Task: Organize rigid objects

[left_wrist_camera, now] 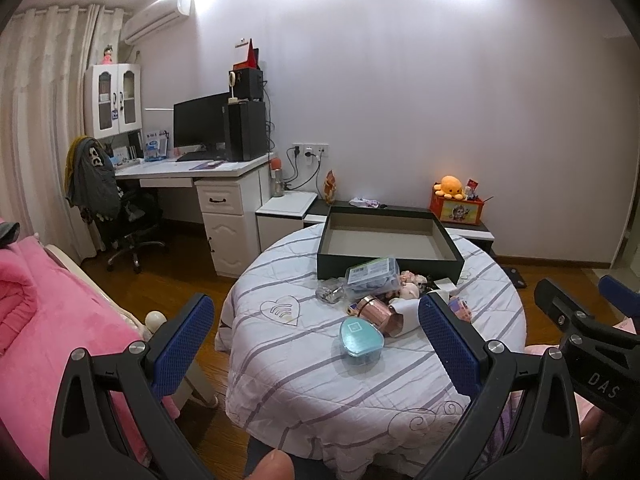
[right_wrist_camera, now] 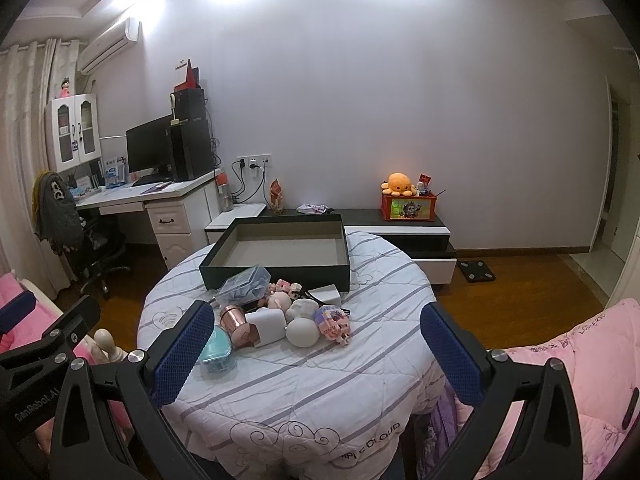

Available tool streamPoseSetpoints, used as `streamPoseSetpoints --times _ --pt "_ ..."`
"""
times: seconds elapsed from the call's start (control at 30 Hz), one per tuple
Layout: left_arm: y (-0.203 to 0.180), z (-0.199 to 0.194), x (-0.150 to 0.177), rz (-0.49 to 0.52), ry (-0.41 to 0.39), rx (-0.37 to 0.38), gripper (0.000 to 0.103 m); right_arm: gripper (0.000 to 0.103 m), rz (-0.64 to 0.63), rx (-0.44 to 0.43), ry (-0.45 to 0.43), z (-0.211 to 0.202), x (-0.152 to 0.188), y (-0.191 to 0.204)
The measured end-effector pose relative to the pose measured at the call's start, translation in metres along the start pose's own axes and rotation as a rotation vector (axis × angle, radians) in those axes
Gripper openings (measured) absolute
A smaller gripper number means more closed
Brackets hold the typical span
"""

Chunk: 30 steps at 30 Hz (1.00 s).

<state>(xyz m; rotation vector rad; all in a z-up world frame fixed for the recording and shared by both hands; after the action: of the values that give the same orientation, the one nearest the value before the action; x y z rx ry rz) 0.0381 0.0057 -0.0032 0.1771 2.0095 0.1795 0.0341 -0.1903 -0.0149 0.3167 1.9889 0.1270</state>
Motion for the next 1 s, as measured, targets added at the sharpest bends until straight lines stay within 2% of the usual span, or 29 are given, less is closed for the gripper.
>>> streamPoseSetpoints --times 1.0 --pt "0.0004 -0.0006 0.0005 -0.012 0.001 0.016 0.103 0.103 0.002 0.006 -0.004 -0.0008 -0.0019 -0.0002"
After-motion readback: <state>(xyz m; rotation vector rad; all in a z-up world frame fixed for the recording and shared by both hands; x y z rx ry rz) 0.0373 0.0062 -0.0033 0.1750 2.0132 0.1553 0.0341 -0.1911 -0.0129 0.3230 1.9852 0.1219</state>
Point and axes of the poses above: each gripper's, at about its wrist camera, not at the fingertips, and z roughly the way its jaws point, y to its left, x to its underside, the point moved 10 cm from there along z, roughly the way its jaws point, and after that the axes turned 13 degrees about z, right-handed, at the moved point
